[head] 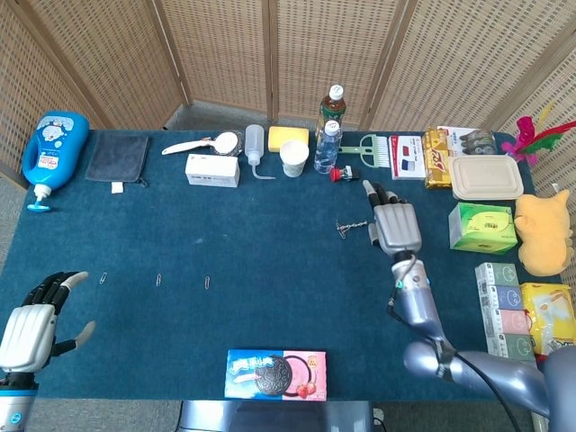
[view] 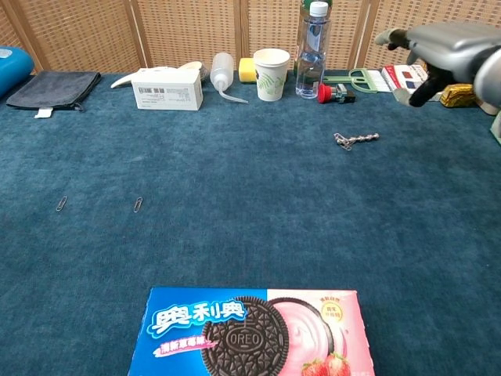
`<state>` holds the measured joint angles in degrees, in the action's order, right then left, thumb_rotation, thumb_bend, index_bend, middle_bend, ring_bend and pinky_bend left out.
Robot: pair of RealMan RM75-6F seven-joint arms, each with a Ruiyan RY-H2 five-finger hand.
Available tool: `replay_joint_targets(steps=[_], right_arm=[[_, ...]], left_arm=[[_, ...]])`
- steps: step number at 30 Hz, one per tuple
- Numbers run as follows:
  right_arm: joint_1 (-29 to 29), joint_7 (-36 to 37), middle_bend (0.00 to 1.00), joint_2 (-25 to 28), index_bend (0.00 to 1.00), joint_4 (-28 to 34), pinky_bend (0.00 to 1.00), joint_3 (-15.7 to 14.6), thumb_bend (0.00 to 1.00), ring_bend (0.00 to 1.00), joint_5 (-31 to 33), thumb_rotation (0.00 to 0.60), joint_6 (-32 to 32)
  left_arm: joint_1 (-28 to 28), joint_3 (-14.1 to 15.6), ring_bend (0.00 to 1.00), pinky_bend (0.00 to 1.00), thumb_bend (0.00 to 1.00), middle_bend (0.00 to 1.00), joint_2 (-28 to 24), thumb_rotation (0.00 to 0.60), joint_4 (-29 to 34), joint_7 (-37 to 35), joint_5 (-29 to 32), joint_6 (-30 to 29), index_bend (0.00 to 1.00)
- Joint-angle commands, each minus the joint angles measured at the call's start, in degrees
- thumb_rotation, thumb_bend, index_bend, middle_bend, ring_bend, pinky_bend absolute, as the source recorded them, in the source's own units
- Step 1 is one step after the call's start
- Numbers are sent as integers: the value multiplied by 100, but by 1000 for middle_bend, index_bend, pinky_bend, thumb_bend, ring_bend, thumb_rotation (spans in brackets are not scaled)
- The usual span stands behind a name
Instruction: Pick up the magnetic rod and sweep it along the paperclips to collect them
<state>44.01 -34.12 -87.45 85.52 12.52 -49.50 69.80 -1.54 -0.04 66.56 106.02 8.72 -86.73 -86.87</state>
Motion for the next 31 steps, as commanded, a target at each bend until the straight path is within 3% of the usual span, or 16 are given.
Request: replay_joint_targets(steps=[1,10,17,25,31], right_arm=[[-859,861,112,608,24,736,326,-633,505,150,-1091,600,796],[-2179,1459,98,1256,60,1210,295,-1459,505,127,-1895,600,1836],[-2755,1662,140,1321,104,1098,289,-1795,506,143,-2248,600,2155],[-3247,1604,152,1256,114,945,259,-1959,505,124,-2538,600,2440],[-3464,1916,152,1258,113,838,259,-1880,506,124,-2718,600,2557]], left_arm=[[36,-17,126,185,431,190,-35,600,-47,-74,-4,-78,202],[137,94,133,185,431,190,-121,600,-219,-236,-126,-162,226],[296,239,135,185,431,190,-142,600,-120,-265,-203,-284,226],[474,349,135,185,431,190,-173,600,-94,-200,-372,-515,227],[536,371,135,185,431,190,-183,600,42,-181,-552,-655,226]])
